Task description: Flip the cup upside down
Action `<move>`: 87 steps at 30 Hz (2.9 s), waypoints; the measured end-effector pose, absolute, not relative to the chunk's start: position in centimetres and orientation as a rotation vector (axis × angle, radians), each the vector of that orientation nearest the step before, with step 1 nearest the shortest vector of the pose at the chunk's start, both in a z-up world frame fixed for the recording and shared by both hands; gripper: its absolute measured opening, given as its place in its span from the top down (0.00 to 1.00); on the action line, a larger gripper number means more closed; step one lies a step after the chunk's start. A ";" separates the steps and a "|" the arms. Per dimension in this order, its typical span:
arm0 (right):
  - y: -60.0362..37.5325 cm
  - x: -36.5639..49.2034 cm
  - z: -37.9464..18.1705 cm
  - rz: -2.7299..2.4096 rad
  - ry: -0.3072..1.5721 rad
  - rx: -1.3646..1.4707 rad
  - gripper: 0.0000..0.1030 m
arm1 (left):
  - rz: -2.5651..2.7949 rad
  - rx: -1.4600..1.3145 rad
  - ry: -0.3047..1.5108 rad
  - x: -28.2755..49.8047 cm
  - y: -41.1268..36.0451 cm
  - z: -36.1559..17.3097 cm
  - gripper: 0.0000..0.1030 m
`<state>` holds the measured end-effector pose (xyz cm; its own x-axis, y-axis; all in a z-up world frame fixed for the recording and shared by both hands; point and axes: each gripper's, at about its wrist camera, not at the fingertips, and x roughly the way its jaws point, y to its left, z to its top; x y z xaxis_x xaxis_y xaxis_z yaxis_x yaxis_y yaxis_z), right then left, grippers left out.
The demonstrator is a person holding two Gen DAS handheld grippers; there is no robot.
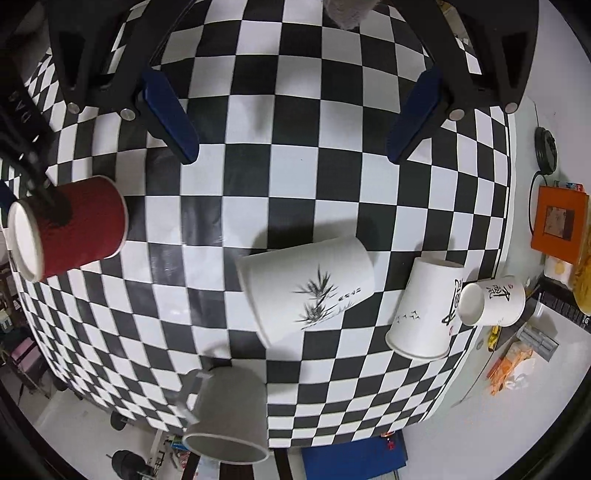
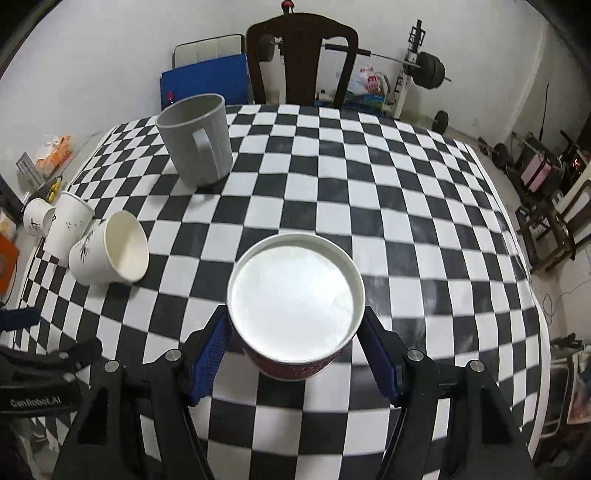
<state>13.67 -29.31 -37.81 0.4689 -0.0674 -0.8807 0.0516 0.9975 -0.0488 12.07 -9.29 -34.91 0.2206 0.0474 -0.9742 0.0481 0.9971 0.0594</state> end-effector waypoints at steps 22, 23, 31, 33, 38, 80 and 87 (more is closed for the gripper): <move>-32.3 3.6 -20.3 -0.298 1.079 0.024 0.01 | -0.104 0.071 1.085 5.7 -12.0 -15.8 0.00; -32.2 3.1 -19.0 -0.302 1.078 0.020 0.01 | -0.105 0.070 1.073 5.4 -12.1 -14.7 0.00; -31.6 0.3 -10.9 -0.309 1.028 0.025 0.01 | -0.108 0.051 1.034 2.9 -11.7 -9.2 0.00; -31.7 -0.2 -9.6 -0.318 1.025 0.030 0.01 | -0.112 0.048 1.032 2.3 -11.6 -8.2 0.00; -31.3 -1.6 -6.3 -0.331 1.003 0.025 0.01 | -0.115 0.050 1.022 1.0 -11.5 -6.2 0.00; -30.1 -3.7 -1.7 -0.271 1.014 0.046 0.01 | -0.069 0.032 1.050 -0.4 -10.3 -4.2 0.00; -30.2 -3.8 -2.0 -0.271 1.015 0.045 0.01 | -0.067 0.031 1.048 -0.3 -10.5 -4.1 0.00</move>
